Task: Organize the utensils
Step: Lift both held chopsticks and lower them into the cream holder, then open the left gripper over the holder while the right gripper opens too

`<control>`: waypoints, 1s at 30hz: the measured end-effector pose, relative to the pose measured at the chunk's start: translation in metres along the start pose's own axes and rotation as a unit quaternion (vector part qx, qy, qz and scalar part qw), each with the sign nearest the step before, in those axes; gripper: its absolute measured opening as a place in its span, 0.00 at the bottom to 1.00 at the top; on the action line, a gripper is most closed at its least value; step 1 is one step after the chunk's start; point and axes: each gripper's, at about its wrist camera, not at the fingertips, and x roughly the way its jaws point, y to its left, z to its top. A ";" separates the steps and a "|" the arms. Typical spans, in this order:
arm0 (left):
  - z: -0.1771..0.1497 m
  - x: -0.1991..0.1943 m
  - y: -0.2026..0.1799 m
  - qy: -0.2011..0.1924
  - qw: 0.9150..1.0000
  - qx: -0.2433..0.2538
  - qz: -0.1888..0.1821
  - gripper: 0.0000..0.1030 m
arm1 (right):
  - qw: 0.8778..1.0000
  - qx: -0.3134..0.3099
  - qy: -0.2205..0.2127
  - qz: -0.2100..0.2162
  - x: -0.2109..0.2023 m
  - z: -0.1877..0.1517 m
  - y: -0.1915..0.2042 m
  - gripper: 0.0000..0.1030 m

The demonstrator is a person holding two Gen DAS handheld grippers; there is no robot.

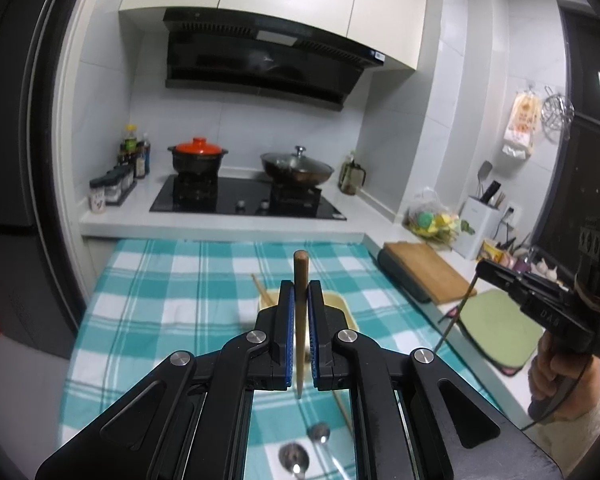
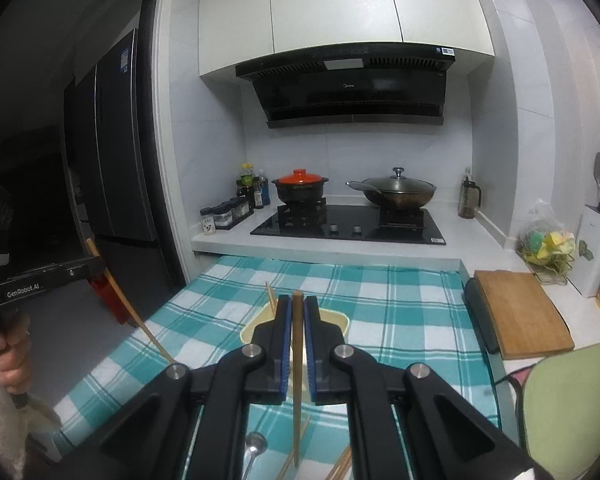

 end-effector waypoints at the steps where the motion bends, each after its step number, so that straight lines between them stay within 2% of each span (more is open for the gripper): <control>1: 0.008 0.007 -0.001 -0.004 1.000 0.000 0.001 0.04 | 1.000 -0.001 -0.004 0.001 0.007 0.009 0.001 0.06; 7: 0.040 0.064 -0.003 -0.014 1.000 0.009 0.021 0.04 | 0.999 -0.011 -0.040 0.009 0.052 0.056 0.002 0.06; 12: 0.036 0.120 0.008 0.026 0.999 -0.006 0.028 0.04 | 0.998 -0.030 -0.061 0.005 0.096 0.066 0.003 0.06; 15: 0.023 0.155 0.017 0.072 0.997 -0.018 0.028 0.04 | 0.999 -0.039 -0.032 0.002 0.131 0.056 0.002 0.06; 19: 0.001 0.197 0.029 0.132 0.990 -0.031 0.034 0.04 | 0.999 -0.038 0.034 0.002 0.176 0.032 -0.006 0.06; 23: -0.016 0.226 0.030 0.165 0.985 -0.022 0.050 0.05 | 0.996 -0.012 0.085 0.001 0.211 0.008 -0.021 0.06; 26: -0.020 0.239 0.029 0.175 0.982 -0.011 0.066 0.06 | 0.994 0.007 0.110 0.009 0.230 -0.001 -0.031 0.07; 28: -0.016 0.240 0.030 0.173 0.982 -0.011 0.073 0.14 | 0.993 0.017 0.120 0.008 0.240 -0.002 -0.036 0.08; 30: -0.011 0.231 0.032 0.161 0.984 -0.011 0.081 0.40 | 0.993 0.023 0.119 0.000 0.242 0.002 -0.038 0.23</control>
